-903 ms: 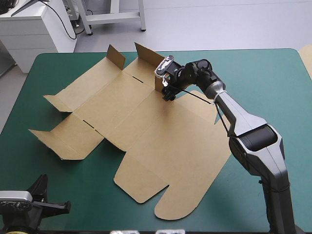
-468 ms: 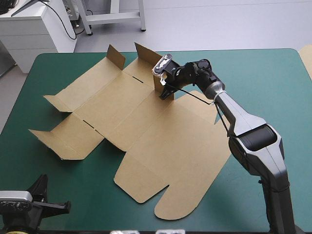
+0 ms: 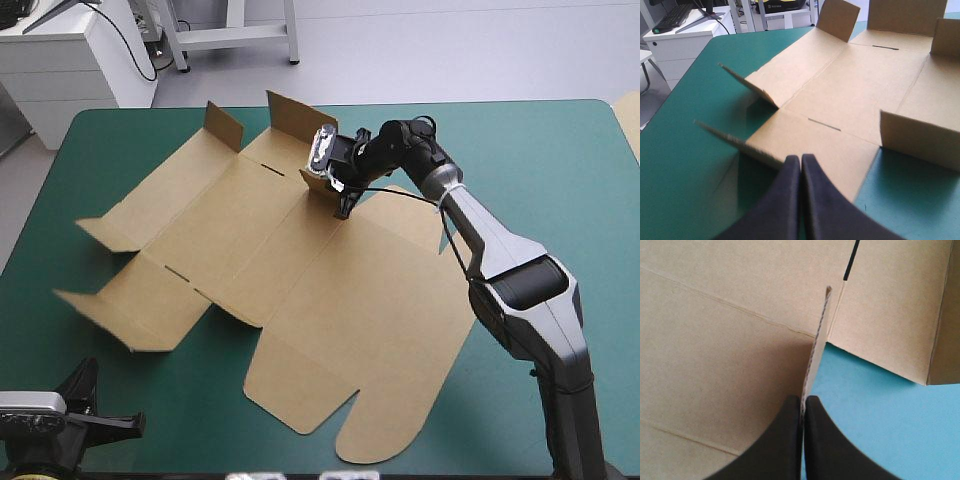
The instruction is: Fold the box
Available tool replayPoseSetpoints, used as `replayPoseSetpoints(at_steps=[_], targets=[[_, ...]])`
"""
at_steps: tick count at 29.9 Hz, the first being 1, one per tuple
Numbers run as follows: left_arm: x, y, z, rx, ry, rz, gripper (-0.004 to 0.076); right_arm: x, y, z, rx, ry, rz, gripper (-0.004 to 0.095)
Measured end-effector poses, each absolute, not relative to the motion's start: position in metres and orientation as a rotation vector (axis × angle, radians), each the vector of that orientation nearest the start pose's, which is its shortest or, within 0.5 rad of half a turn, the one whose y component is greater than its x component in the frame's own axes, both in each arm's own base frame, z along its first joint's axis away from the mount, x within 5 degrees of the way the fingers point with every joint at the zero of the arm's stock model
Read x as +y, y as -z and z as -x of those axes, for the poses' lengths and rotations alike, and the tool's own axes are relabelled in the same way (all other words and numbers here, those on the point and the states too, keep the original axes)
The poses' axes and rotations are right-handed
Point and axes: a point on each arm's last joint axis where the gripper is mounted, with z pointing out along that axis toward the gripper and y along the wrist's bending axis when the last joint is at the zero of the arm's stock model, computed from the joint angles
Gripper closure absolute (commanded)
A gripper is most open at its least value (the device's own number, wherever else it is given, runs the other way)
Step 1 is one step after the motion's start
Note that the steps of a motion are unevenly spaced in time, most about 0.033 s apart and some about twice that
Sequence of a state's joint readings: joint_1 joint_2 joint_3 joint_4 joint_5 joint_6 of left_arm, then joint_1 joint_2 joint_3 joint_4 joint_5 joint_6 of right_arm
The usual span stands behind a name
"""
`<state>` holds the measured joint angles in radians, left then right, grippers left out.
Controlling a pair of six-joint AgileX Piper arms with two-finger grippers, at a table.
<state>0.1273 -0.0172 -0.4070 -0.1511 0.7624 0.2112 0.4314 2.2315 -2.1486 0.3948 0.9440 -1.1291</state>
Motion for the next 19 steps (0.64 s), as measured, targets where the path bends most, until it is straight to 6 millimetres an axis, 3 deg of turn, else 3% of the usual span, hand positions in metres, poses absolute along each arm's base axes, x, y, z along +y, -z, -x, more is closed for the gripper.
replayPoseSetpoints(at_steps=[6,10,19], targets=[[-0.008,-0.277,-0.014,1.815,-0.068,-0.05,0.0731,0.256,-0.288,-0.433,1.604,-0.159,1.86,0.0929],[-0.008,-0.277,-0.014,1.815,-0.068,-0.05,0.0731,0.258,-0.291,-0.426,1.501,-0.13,1.997,0.0929],[-0.008,-0.277,-0.014,1.815,-0.068,-0.05,0.0731,0.256,-0.292,-0.427,1.502,-0.102,2.019,0.0923]])
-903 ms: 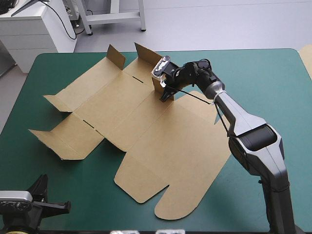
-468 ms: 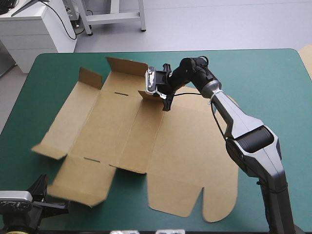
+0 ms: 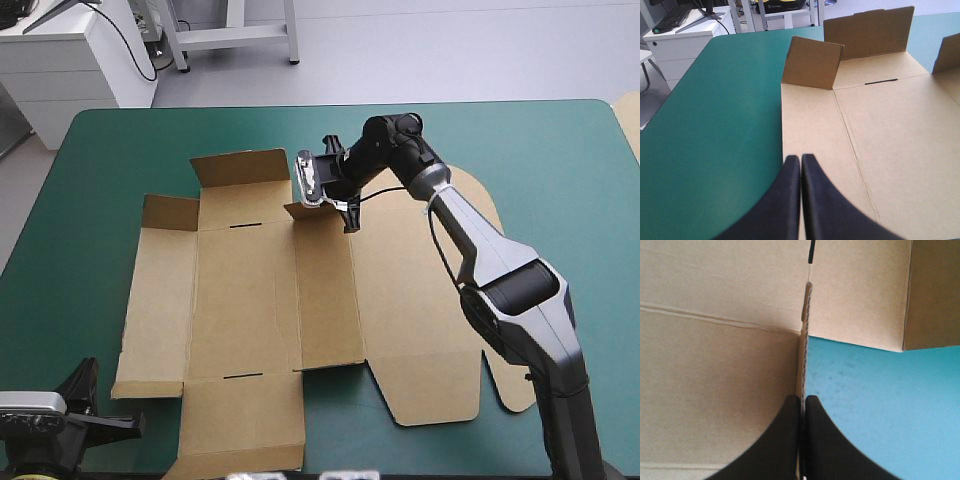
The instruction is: Fold the box
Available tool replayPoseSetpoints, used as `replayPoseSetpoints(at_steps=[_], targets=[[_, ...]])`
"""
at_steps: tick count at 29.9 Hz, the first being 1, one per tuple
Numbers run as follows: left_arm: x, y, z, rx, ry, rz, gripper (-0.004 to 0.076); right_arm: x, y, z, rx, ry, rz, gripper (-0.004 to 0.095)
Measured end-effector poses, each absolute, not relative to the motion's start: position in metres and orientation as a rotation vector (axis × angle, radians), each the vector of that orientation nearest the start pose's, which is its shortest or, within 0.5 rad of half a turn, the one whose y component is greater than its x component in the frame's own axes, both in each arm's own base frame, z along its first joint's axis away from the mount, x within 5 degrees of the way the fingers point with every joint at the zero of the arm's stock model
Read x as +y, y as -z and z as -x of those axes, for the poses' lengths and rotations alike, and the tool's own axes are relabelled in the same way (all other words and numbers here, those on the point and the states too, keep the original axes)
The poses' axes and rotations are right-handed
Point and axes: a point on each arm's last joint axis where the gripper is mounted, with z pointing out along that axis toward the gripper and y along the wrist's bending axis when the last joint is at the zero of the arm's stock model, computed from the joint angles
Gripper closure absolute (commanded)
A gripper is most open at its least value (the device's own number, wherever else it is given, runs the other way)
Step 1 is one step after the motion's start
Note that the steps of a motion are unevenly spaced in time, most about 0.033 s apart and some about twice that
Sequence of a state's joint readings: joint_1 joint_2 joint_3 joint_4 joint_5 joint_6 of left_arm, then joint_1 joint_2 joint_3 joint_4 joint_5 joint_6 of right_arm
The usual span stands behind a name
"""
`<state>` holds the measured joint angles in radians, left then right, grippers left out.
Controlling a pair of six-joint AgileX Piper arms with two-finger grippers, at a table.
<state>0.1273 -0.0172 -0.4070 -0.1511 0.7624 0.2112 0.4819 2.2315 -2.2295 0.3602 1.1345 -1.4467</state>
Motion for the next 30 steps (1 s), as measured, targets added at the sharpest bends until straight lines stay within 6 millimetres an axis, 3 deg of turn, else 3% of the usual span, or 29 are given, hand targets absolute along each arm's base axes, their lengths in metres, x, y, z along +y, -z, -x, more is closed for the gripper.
replayPoseSetpoints(at_steps=[4,11,14,16,18,20,24,25,30], targets=[[-0.008,-0.277,-0.014,1.815,-0.068,-0.05,0.0731,0.255,-0.292,-0.427,1.558,-0.104,1.981,0.0835],[-0.008,-0.277,-0.014,1.815,-0.07,-0.051,0.0731,0.247,-0.289,-0.43,1.813,-0.085,1.838,0.0286],[-0.008,-0.277,-0.014,1.815,-0.074,-0.054,0.0731,0.242,-0.288,-0.432,1.918,-0.036,1.781,0.0208],[-0.008,-0.277,-0.014,1.814,-0.078,-0.059,0.0731,0.24,-0.289,-0.432,1.976,-0.028,1.744,0.0229],[-0.008,-0.278,-0.014,1.803,-0.076,-0.059,0.0731,0.238,-0.293,-0.43,2.028,-0.037,1.702,0.0313],[-0.009,-0.279,-0.014,1.786,-0.059,-0.054,0.0731,0.236,-0.301,-0.429,2.093,-0.039,1.621,0.0461],[-0.011,-0.282,-0.015,1.75,-0.012,-0.039,0.0731,0.227,-0.322,-0.427,2.246,-0.007,1.336,0.0884],[-0.011,-0.283,-0.015,1.747,-0.005,-0.033,0.0731,0.225,-0.326,-0.426,2.274,-0.006,1.272,0.0922],[-0.009,-0.288,-0.014,1.724,-0.022,-0.01,0.0731,0.204,-0.349,-0.425,2.399,-0.069,0.896,0.0929]])
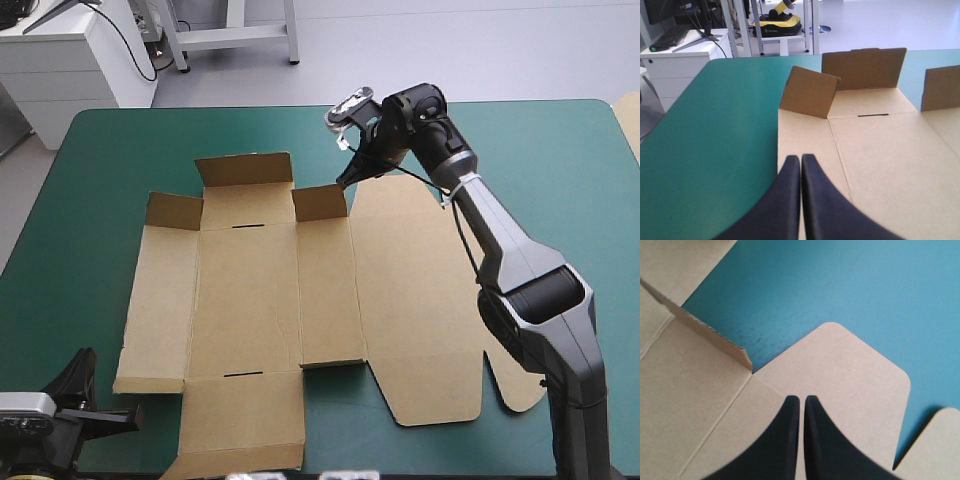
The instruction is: Fold the box
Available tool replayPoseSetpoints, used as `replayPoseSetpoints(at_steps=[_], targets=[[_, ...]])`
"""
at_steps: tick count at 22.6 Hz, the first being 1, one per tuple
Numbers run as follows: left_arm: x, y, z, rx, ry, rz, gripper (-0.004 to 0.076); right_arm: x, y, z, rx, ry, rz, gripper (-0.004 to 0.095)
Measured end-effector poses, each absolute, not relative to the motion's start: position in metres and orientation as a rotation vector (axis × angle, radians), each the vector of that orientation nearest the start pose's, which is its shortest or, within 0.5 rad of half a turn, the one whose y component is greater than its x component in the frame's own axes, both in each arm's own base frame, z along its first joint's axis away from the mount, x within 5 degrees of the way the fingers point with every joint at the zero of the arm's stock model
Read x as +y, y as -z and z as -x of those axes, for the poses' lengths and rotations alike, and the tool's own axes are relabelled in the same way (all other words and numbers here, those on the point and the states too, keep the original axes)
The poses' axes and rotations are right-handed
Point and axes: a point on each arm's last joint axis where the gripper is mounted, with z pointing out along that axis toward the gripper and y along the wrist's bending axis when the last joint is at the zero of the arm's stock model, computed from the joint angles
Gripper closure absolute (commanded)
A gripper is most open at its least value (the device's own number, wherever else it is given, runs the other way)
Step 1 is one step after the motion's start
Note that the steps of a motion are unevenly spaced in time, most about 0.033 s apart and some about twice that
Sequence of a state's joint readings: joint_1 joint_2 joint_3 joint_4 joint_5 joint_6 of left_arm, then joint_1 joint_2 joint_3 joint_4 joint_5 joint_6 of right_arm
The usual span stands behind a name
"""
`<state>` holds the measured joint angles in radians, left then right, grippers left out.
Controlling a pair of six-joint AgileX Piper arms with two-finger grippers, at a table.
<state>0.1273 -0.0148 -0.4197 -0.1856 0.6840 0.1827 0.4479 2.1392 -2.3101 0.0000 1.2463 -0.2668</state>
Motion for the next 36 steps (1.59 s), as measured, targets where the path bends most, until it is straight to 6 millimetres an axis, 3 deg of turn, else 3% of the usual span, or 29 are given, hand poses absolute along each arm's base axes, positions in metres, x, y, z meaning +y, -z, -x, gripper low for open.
replayPoseSetpoints(at_steps=[4,8,12,15,16,17,18,20,22,24,29,33,36], targets=[[-0.002,-0.3,-0.019,1.762,-0.111,0.006,0.0731,0.18,-0.367,-0.426,2.425,-0.093,0.708,0.0929],[0.01,-0.316,-0.039,1.902,-0.203,0.078,0.0731,0.164,-0.39,-0.418,2.402,-0.125,0.608,0.0929],[0.03,-0.338,-0.093,2.186,-0.381,0.086,0.0731,0.155,-0.414,-0.391,2.39,-0.157,0.566,0.0929],[0.042,-0.345,-0.15,2.399,-0.441,0.075,0.0706,0.143,-0.403,-0.366,2.473,-0.107,0.593,0.0928],[0.045,-0.343,-0.163,2.458,-0.447,0.074,0.0704,0.141,-0.399,-0.363,2.489,-0.089,0.599,0.0929],[0.049,-0.334,-0.189,2.589,-0.454,0.061,0.0704,0.135,-0.399,-0.355,2.5,-0.059,0.602,0.0929],[0.055,-0.324,-0.213,2.706,-0.406,0.063,0.0704,0.13,-0.402,-0.345,2.503,-0.042,0.593,0.0929],[0.064,-0.311,-0.233,2.82,-0.206,0.079,0.0705,0.124,-0.408,-0.33,2.503,-0.043,0.571,0.0929],[0.084,-0.291,-0.246,2.873,0.217,0.187,0.0705,0.115,-0.416,-0.308,2.495,-0.044,0.551,0.0929],[0.105,-0.279,-0.254,2.784,0.521,0.309,0.0705,0.106,-0.421,-0.287,2.488,-0.042,0.54,0.0929],[0.121,-0.263,-0.262,2.743,0.641,0.387,0.0706,0.091,-0.433,-0.249,2.456,-0.055,0.491,0.0929],[0.111,-0.256,-0.265,2.76,0.678,0.296,0.0697,0.074,-0.434,-0.208,2.437,-0.068,0.436,0.0928],[0.106,-0.256,-0.267,2.766,0.677,0.244,0.0625,0.061,-0.433,-0.183,2.415,-0.043,0.4,0.0927]])
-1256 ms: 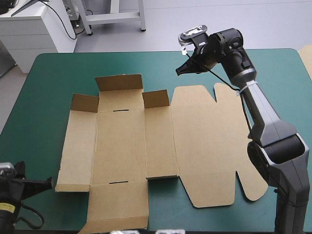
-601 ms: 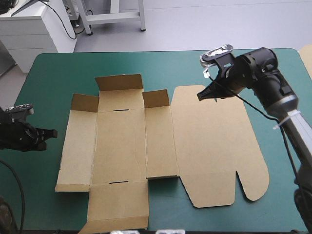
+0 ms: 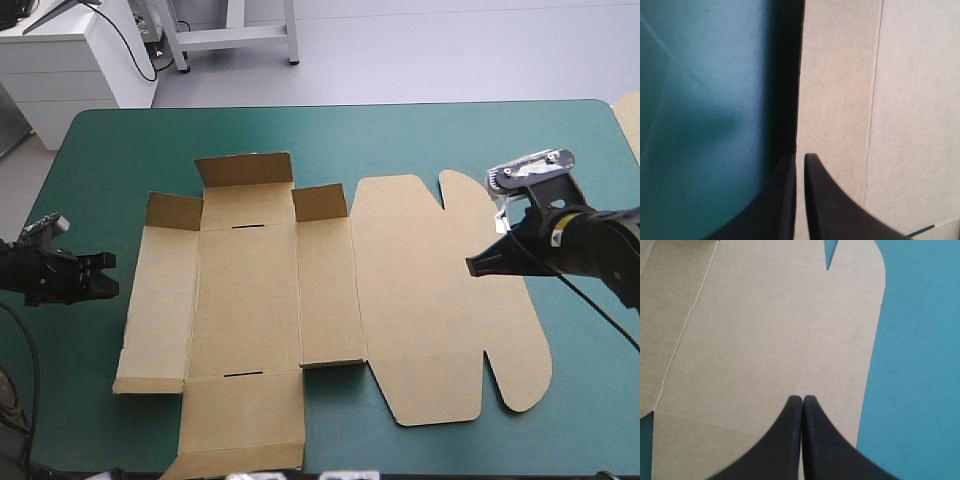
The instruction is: Fold the box
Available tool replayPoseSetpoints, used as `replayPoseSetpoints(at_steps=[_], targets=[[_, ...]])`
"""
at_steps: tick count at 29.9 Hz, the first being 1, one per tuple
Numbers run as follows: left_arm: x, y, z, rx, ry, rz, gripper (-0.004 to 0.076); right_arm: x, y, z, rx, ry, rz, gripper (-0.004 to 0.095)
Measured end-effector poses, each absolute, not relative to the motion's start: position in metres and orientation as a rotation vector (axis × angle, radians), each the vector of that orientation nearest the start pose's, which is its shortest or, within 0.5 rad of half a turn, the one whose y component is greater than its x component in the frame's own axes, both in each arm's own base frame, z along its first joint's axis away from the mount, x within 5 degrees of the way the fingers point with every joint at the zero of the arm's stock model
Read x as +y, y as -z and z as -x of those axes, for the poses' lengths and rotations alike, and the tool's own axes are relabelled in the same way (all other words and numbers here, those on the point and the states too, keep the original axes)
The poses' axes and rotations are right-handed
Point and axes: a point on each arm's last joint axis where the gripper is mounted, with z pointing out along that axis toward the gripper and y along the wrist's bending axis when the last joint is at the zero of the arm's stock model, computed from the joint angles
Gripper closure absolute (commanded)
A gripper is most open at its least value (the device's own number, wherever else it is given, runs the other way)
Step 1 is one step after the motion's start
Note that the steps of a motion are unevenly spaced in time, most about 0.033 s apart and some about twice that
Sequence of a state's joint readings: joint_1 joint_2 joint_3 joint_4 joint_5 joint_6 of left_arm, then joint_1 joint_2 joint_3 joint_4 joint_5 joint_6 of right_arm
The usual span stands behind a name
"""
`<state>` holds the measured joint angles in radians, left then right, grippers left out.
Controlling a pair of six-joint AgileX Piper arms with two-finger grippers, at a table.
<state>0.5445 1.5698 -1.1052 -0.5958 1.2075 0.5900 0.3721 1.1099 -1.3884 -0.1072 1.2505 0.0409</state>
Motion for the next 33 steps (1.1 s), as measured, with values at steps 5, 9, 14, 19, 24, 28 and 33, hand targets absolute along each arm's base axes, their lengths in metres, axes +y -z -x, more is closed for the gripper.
replayPoseSetpoints(at_steps=[5,9,14,19,24,28,33], targets=[[0.105,-0.256,-0.267,2.772,0.663,0.198,0.0444,0.052,-0.432,-0.167,2.396,-0.003,0.372,0.0927],[0.098,-0.253,-0.268,2.81,0.645,0.144,0.0309,0.05,-0.432,-0.164,2.39,0.0,0.364,0.0927],[0.082,-0.237,-0.262,2.897,0.663,0.101,0.0307,0.05,-0.428,-0.165,2.404,0.003,0.366,0.0928],[0.073,-0.222,-0.256,2.933,0.691,0.115,0.0307,0.05,-0.428,-0.165,2.407,0.004,0.367,0.0927],[0.061,-0.216,-0.257,2.895,0.774,0.165,0.0307,0.05,-0.428,-0.165,2.407,0.004,0.367,0.0927],[0.048,-0.217,-0.26,2.886,0.82,0.127,0.0307,0.05,-0.428,-0.165,2.407,0.004,0.367,0.0927],[0.032,-0.218,-0.263,2.884,0.865,0.072,0.0309,0.05,-0.428,-0.165,2.407,0.004,0.366,0.0927]])
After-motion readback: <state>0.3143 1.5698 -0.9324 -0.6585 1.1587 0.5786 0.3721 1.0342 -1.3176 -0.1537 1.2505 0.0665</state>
